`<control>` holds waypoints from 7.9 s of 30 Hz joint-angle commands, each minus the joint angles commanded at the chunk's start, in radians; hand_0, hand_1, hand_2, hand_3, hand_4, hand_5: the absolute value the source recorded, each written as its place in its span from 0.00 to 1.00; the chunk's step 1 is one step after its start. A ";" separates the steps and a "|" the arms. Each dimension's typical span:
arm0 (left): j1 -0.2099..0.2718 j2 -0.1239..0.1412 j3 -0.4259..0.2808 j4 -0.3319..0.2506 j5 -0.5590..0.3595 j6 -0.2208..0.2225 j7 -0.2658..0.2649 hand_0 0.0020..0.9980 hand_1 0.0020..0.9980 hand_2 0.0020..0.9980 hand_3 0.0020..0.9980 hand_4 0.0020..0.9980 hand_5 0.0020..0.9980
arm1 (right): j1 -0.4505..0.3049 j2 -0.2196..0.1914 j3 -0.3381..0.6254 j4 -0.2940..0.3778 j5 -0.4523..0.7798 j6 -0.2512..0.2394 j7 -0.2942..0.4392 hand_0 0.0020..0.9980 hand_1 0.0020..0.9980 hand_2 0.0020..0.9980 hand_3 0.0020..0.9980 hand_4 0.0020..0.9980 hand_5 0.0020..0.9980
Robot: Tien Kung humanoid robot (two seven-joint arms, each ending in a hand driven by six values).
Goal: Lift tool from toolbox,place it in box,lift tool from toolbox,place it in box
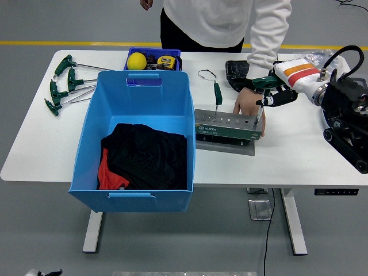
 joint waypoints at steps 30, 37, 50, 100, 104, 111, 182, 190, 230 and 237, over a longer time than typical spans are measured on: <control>-0.007 0.011 -0.031 0.000 0.038 -0.002 -0.002 0.71 0.67 0.71 0.65 0.68 0.67 | 0.060 -0.132 0.134 0.230 -0.029 -0.038 -0.023 0.00 0.00 0.00 0.00 0.96 0.59; -0.012 0.013 -0.027 0.000 0.031 0.000 -0.006 0.71 0.67 0.71 0.65 0.68 0.67 | 0.077 -0.163 0.180 0.324 -0.028 -0.032 -0.026 0.00 0.00 0.00 0.00 0.95 0.59; -0.013 0.015 -0.020 0.000 0.031 -0.003 -0.004 0.71 0.66 0.71 0.65 0.68 0.67 | 0.096 -0.141 0.206 0.620 0.001 -0.044 -0.044 0.00 0.00 0.00 0.00 0.93 0.59; 0.001 0.015 -0.061 0.000 0.099 0.007 0.014 0.71 0.67 0.71 0.64 0.68 0.68 | 0.272 0.177 -0.339 0.530 -0.120 0.147 -0.107 0.67 0.70 0.77 0.78 0.97 0.57; 0.002 0.016 -0.065 0.000 0.108 0.004 0.016 0.71 0.67 0.71 0.64 0.68 0.67 | 0.277 0.179 -0.327 0.487 -0.119 0.135 -0.096 0.67 0.70 0.77 0.77 0.98 0.58; -0.001 0.015 -0.063 0.000 0.111 0.002 0.018 0.71 0.67 0.71 0.64 0.68 0.67 | 0.301 0.242 -0.342 0.336 -0.143 0.090 -0.069 0.69 0.70 0.77 0.75 0.99 0.59; -0.053 0.009 -0.022 0.000 0.073 0.004 0.019 0.71 0.66 0.70 0.64 0.67 0.67 | 0.277 0.345 -0.509 -0.286 0.010 0.090 0.058 0.66 0.59 0.62 0.44 0.96 0.56; -0.051 0.010 -0.018 0.000 0.073 0.004 0.020 0.71 0.66 0.70 0.64 0.67 0.67 | 0.275 0.345 -0.494 -0.277 -0.054 0.100 0.070 0.63 0.52 0.52 0.42 0.96 0.56; -0.050 0.012 0.013 0.000 0.037 0.011 0.014 0.71 0.67 0.70 0.64 0.67 0.67 | 0.279 0.345 -0.458 -0.297 -0.191 0.153 0.091 0.16 0.15 0.20 0.20 0.93 0.59; -0.049 0.013 0.009 0.000 0.039 0.011 0.014 0.71 0.67 0.70 0.64 0.67 0.67 | 0.282 0.345 -0.461 -0.295 -0.177 0.138 0.096 0.11 0.10 0.16 0.16 0.92 0.60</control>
